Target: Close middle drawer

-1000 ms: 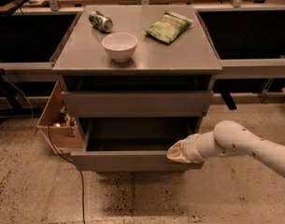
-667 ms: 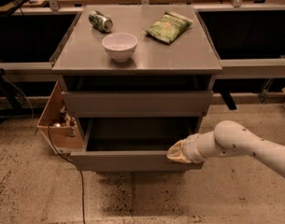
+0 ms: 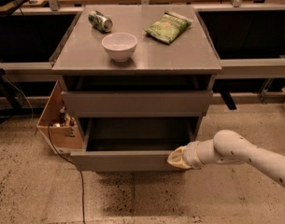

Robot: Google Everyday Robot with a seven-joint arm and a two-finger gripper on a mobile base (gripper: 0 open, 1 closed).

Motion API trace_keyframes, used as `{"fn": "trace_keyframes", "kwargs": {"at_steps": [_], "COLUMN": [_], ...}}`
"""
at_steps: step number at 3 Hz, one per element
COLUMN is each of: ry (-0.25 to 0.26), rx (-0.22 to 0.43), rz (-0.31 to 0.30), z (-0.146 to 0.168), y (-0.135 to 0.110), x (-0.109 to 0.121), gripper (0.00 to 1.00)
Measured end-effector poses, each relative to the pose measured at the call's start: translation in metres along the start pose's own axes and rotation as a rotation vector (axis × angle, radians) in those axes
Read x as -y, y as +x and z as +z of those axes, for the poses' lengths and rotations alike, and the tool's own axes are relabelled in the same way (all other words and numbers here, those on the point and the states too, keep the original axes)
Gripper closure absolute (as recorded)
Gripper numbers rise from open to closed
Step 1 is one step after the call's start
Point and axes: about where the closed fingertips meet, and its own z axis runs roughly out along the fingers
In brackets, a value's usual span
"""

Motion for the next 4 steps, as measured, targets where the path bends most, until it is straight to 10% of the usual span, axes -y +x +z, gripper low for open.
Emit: {"fn": "trace_keyframes", "kwargs": {"at_steps": [4], "ry": [0.075], "rx": [0.135], "rz": [-0.059], "z": [0.082], "y": [0.024], "x": [0.044], "gripper": [1.00]}}
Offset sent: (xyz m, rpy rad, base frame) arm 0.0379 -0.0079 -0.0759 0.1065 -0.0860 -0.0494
